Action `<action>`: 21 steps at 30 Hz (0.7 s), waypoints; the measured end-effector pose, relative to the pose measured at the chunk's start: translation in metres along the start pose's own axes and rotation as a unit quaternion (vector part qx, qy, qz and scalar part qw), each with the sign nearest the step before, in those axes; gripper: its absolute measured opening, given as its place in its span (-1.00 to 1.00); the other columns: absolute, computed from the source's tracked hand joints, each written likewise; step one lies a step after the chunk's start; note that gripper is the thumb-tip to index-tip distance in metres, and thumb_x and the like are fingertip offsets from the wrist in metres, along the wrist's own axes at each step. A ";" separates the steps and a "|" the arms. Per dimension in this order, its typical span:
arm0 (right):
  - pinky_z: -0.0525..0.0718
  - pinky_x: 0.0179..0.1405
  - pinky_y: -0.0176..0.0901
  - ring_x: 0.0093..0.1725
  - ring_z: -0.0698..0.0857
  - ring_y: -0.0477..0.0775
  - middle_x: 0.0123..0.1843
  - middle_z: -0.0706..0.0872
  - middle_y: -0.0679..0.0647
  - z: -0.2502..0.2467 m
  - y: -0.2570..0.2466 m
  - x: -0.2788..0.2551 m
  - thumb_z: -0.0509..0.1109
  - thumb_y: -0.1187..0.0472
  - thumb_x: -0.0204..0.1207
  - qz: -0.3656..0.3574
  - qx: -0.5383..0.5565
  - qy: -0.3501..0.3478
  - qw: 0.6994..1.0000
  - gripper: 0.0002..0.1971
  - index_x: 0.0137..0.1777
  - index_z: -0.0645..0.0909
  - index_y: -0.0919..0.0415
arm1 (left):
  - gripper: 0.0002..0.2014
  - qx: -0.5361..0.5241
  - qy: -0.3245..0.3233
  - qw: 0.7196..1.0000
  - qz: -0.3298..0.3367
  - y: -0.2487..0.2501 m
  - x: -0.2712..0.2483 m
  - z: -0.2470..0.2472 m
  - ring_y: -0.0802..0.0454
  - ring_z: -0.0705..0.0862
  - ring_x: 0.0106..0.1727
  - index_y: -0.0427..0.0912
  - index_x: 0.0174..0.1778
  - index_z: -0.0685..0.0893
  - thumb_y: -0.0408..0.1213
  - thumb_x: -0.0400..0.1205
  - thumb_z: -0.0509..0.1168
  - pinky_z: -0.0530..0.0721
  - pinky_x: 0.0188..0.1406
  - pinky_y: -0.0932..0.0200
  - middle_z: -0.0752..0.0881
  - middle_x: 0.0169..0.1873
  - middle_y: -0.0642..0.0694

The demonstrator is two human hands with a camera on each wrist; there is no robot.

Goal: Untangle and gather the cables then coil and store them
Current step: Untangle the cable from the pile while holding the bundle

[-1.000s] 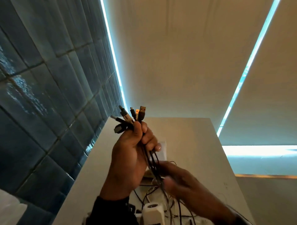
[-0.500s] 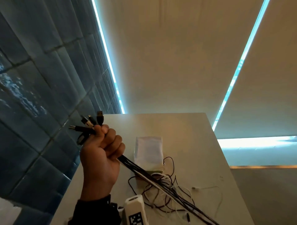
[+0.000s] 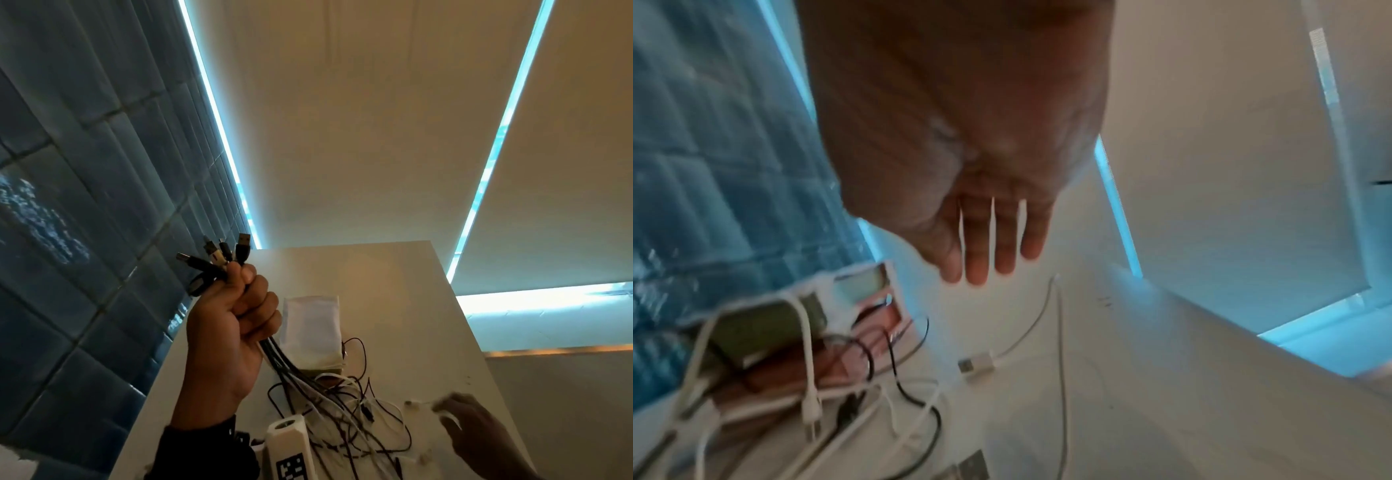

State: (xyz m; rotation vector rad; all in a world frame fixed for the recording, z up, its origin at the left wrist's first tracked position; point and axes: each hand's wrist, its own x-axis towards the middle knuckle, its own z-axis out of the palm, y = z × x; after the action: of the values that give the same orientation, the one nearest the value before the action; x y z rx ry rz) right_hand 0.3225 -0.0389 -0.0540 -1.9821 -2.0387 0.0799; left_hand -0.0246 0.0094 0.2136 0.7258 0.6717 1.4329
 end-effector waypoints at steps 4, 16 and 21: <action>0.50 0.29 0.01 0.33 0.57 0.18 0.38 0.61 0.05 0.039 -0.027 0.021 0.33 0.24 0.46 -0.033 -0.028 -0.187 0.981 -0.55 0.38 0.58 0.05 | -0.72 0.000 -0.012 1.000 -0.007 -0.005 0.002 0.007 0.22 0.21 -0.65 -0.12 -0.31 0.44 -0.16 0.71 0.03 0.25 -0.70 0.32 0.29 -0.60 0.07; 0.57 -0.32 -0.05 -0.34 0.54 0.00 -0.30 0.63 0.09 -0.012 -0.085 0.059 0.35 0.24 0.63 0.194 0.323 -0.081 0.923 -0.85 -0.16 0.51 0.22 | -0.69 0.088 0.042 0.995 -0.022 -0.022 0.006 0.006 0.18 0.20 -0.62 -0.14 -0.32 0.40 -0.20 0.76 0.02 0.25 -0.68 0.30 0.27 -0.56 0.03; 0.48 -0.53 -0.23 -0.45 0.47 -0.05 -0.38 0.56 0.03 -0.123 -0.182 0.088 0.31 0.23 0.64 0.067 0.590 -0.019 0.805 -0.92 -0.05 0.57 0.23 | -0.69 0.195 0.025 0.980 -0.041 -0.040 0.006 0.021 0.14 0.18 -0.56 -0.13 -0.34 0.35 -0.22 0.74 0.10 0.20 -0.58 0.23 0.25 -0.56 0.03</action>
State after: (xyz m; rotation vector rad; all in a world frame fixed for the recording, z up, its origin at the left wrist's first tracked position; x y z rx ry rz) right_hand 0.1761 0.0184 0.1222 -1.2369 -1.2297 1.1151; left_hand 0.0170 0.0149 0.1961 0.9560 1.0259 1.2601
